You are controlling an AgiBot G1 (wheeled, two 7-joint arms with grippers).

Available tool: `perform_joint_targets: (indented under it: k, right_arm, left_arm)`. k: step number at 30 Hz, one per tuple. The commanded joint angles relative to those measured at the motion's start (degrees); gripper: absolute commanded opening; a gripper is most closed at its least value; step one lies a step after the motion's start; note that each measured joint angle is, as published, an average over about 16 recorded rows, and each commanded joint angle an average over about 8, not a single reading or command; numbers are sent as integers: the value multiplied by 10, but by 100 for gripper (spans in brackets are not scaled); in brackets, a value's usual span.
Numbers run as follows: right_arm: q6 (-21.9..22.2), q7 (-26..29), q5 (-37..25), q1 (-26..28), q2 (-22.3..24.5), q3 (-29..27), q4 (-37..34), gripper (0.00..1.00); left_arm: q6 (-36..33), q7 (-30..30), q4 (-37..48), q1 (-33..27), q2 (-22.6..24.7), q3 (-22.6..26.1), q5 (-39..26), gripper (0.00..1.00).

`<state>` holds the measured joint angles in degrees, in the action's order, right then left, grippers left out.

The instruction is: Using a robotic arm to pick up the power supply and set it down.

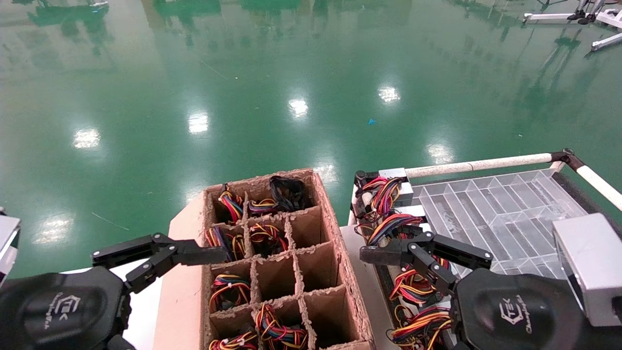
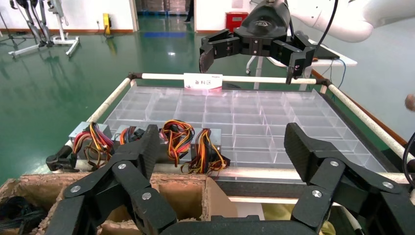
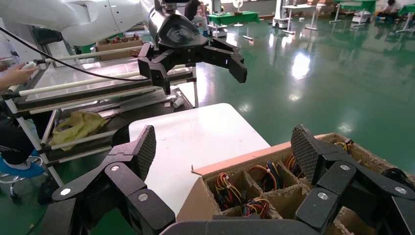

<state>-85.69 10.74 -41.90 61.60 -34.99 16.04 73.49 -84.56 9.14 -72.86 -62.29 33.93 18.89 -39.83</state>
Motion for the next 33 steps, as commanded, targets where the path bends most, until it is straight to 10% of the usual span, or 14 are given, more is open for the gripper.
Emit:
perform_joint_targets:
  k: [1,33]
  right_arm:
    - [0,0,0,0,0,0,0,100]
    - [0,0,0,0,0,0,0,100]
  left_arm:
    - [0,0,0,0,0,0,0,0]
    - [0,0,0,0,0,0,0,0]
